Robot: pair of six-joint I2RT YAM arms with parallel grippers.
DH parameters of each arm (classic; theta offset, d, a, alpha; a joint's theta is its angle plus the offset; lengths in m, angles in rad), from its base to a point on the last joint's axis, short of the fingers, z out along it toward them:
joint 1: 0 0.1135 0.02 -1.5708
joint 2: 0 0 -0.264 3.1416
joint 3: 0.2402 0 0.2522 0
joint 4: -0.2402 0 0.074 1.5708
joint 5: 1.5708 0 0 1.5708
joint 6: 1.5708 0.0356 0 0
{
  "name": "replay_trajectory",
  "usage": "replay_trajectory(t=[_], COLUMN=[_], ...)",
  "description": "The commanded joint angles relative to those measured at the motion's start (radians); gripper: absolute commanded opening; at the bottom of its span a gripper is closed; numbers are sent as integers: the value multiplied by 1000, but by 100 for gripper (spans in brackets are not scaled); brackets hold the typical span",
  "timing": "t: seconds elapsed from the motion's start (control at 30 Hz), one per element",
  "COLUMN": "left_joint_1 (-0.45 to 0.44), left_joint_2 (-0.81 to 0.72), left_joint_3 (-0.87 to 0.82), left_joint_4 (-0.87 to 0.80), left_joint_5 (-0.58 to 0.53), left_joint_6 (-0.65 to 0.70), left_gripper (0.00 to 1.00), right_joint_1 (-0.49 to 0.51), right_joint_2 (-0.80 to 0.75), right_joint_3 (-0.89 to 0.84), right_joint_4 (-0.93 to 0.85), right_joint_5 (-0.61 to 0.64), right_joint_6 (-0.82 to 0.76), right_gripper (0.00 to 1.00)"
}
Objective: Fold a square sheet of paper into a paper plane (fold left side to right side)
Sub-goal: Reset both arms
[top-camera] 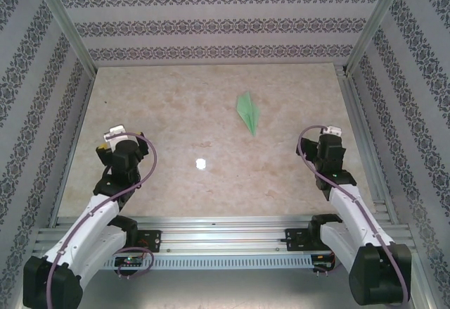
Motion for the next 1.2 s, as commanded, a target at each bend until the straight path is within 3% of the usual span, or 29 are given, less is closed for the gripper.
replay_trajectory(t=[0.0,0.13,0.2,0.33,0.43,0.57,0.67,0.8,0.9,0.93,1.17], left_joint_1=[24,42,60,116,146,163,172,203,205,203,202], left_joint_2=[64,163,194,287,391,519,576,711,800,776,786], left_joint_3=[-43,-62,-76,-105,-109,-89,-58,-89,-42,-16,-21], left_joint_4=[216,343,406,562,676,796,824,1026,1028,927,960], left_joint_5=[72,143,170,241,278,311,365,432,497,505,503], left_joint_6=[93,136,141,133,140,155,209,213,241,240,248], left_gripper=[100,100,100,100,100,100,100,100,100,100,100], right_joint_1=[-17,-24,-26,-40,-43,-65,-82,-85,-84,-85,-76], right_joint_2=[93,259,312,448,509,661,628,634,641,641,640], right_joint_3=[-41,-95,-64,-16,22,-65,-63,-33,-37,-37,-45], right_joint_4=[366,622,633,822,824,1167,1078,1055,1072,1076,1089], right_joint_5=[12,-44,-76,-141,-169,-184,-168,-189,-189,-189,-165], right_joint_6=[-77,-99,-116,-144,-192,-163,-145,-145,-143,-144,-149], right_gripper=[98,98,98,98,98,98,98,98,98,98,98])
